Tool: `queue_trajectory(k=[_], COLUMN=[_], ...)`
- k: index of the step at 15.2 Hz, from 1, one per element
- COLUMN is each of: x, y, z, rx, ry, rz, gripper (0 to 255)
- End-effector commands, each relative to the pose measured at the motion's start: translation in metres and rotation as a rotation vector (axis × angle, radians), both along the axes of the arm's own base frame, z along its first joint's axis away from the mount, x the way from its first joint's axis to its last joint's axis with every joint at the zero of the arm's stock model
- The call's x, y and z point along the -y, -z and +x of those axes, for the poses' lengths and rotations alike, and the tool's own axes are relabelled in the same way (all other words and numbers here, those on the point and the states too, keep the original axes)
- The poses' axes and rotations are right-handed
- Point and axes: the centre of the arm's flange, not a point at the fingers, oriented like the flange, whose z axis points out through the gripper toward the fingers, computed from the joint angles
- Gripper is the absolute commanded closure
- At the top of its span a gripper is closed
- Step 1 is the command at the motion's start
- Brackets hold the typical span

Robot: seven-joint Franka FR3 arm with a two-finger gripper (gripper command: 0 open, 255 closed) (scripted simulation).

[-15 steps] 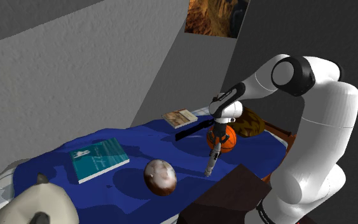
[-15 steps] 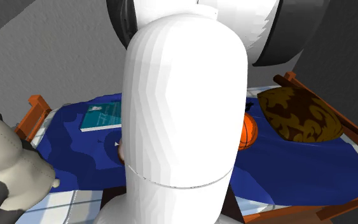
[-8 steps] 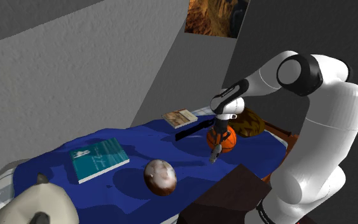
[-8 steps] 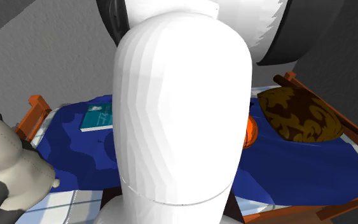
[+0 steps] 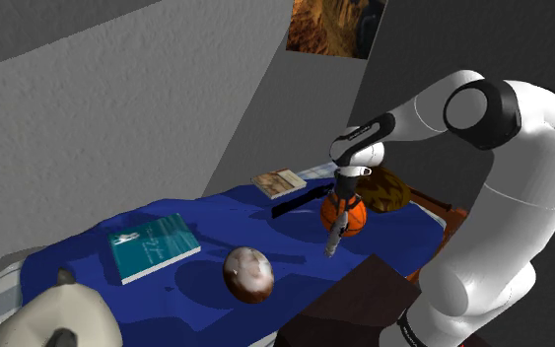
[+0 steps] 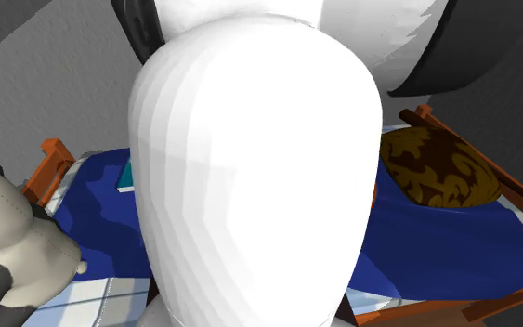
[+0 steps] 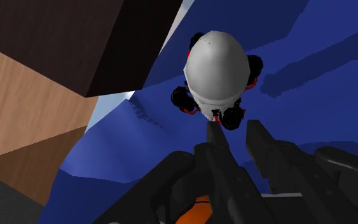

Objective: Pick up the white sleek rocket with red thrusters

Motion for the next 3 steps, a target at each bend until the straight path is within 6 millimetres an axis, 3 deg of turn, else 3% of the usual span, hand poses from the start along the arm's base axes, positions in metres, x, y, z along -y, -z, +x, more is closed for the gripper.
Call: queue_trajectory(k=[1, 3], x=[0.0, 0.0], y=[-0.0107, -0.0115], z=[0.0009, 0.0009], rx=[0.0, 0.0], ry=[0.0, 0.0], rz=[0.0, 0.0], gripper=[255, 255])
